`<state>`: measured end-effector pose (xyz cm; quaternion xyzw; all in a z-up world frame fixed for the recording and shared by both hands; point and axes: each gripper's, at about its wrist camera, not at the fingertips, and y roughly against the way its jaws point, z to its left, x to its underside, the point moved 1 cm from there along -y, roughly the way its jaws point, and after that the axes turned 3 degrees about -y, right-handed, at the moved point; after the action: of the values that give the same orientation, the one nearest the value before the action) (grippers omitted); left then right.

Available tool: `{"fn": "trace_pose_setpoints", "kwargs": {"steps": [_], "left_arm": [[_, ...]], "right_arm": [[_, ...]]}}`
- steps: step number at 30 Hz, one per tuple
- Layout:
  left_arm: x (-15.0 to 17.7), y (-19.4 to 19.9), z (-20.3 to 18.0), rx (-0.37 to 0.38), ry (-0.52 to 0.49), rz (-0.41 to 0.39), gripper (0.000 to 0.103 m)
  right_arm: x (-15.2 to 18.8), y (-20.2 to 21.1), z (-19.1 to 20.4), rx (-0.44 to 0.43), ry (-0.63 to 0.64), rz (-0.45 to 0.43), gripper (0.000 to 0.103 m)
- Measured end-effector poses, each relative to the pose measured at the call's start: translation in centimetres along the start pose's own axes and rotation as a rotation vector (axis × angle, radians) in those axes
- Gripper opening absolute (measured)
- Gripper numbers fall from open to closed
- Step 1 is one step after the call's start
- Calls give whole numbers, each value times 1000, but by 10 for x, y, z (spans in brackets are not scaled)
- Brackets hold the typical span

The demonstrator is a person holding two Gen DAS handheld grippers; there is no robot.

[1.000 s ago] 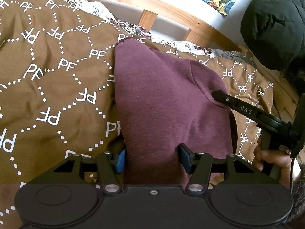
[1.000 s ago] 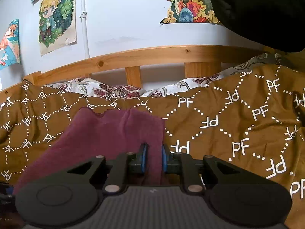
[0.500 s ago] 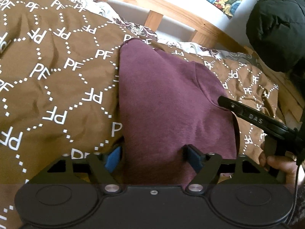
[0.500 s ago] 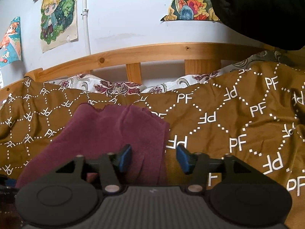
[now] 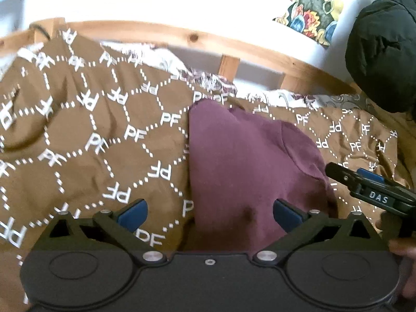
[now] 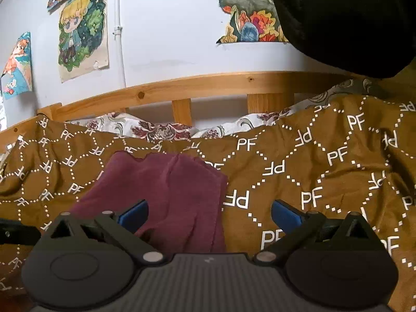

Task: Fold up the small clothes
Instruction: 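Open both grippers and lift them away from the folded shirt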

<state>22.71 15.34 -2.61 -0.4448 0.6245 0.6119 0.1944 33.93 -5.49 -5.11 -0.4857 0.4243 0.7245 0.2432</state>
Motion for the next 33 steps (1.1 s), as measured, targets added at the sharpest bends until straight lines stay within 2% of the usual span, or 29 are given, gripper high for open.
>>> {"fn": "trace_pose_setpoints", "kwargs": {"steps": [12, 20, 27, 33], "left_arm": [[-6, 41, -23, -90, -37, -111, 102], [16, 73, -38, -132, -108, -183, 102], [35, 116, -51, -121, -187, -213, 102], [52, 153, -57, -139, -160, -245, 102]], "right_arm": [[-14, 67, -3, 24, -1, -97, 103], [-4, 132, -5, 48, -7, -158, 103], [11, 184, 3, 55, 13, -189, 103], [16, 215, 19, 23, 47, -191, 103]]}}
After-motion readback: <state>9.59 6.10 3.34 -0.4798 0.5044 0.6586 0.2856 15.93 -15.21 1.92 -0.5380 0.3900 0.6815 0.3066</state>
